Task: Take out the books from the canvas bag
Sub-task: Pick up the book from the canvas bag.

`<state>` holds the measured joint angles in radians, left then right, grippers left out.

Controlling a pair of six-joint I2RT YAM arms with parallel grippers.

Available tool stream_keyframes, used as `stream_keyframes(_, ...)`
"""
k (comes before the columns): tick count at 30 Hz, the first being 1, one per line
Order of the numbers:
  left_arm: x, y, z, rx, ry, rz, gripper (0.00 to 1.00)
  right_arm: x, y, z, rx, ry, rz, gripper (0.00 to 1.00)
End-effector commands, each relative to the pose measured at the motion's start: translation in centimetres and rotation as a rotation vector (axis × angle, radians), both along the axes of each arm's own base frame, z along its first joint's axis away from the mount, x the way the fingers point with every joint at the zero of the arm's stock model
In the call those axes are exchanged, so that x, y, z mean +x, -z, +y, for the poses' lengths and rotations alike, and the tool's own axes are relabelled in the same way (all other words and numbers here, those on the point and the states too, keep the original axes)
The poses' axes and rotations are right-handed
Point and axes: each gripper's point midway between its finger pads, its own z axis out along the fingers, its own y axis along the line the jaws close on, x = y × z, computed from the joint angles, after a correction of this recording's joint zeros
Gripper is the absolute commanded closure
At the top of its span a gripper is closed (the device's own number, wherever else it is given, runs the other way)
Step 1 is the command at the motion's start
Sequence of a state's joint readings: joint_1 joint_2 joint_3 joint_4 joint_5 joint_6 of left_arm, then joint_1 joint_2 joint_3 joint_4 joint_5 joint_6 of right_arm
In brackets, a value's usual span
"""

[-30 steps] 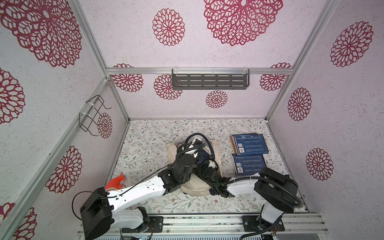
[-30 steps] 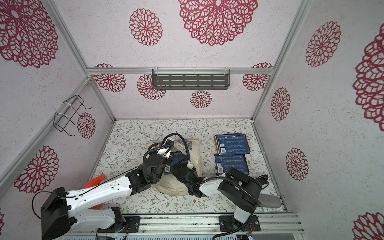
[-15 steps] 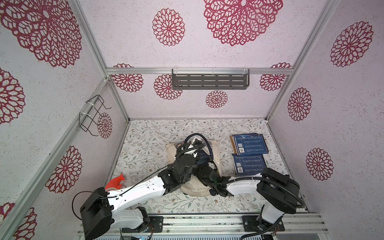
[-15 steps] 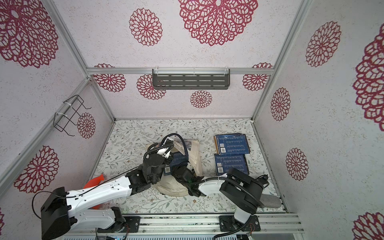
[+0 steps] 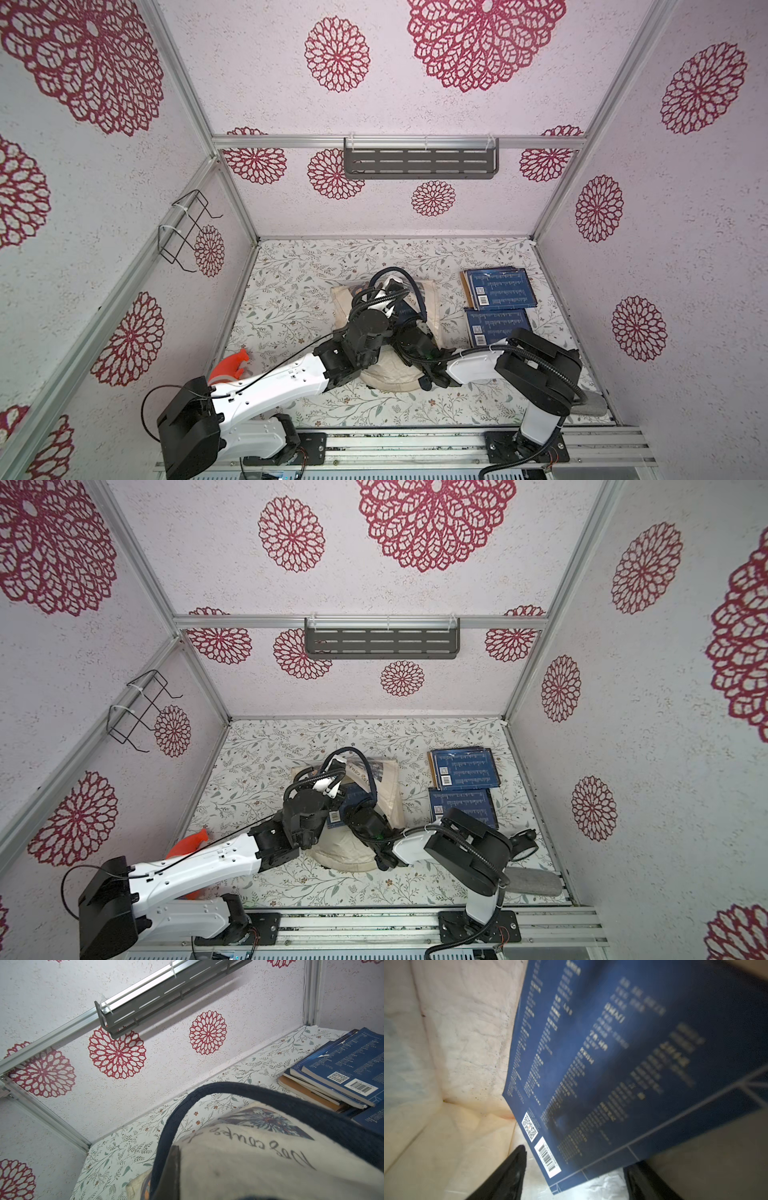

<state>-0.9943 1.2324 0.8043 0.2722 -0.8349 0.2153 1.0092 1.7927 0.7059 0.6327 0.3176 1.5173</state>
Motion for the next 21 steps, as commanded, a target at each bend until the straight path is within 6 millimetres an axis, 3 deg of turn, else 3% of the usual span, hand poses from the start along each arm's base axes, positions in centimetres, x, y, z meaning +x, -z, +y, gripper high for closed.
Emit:
stream_keyframes(1,-0.9,-4.8,0.6,-0.152,0.025,-0.108,1.0,0.4,1.4,-1.0,-0.073,-0.004,-0.052,0.27)
stream_keyframes(5,-1.4,-5.2,0.7,-0.186,0.056,-0.12,1.0,0.9,1.8,-1.6,-0.068,0.017,-0.096,0.33)
stream_keyframes(8,-1.3,-4.9,0.5,-0.18,0.057,-0.111,1.0,1.5,0.3,-1.3,-0.053,0.016,-0.163,0.45)
stream_keyframes(21,-0.9,-3.7,-0.4,-0.13,0.06,-0.076,1.0,3.7,-3.8,-1.7,-0.088,0.036,-0.276,0.58)
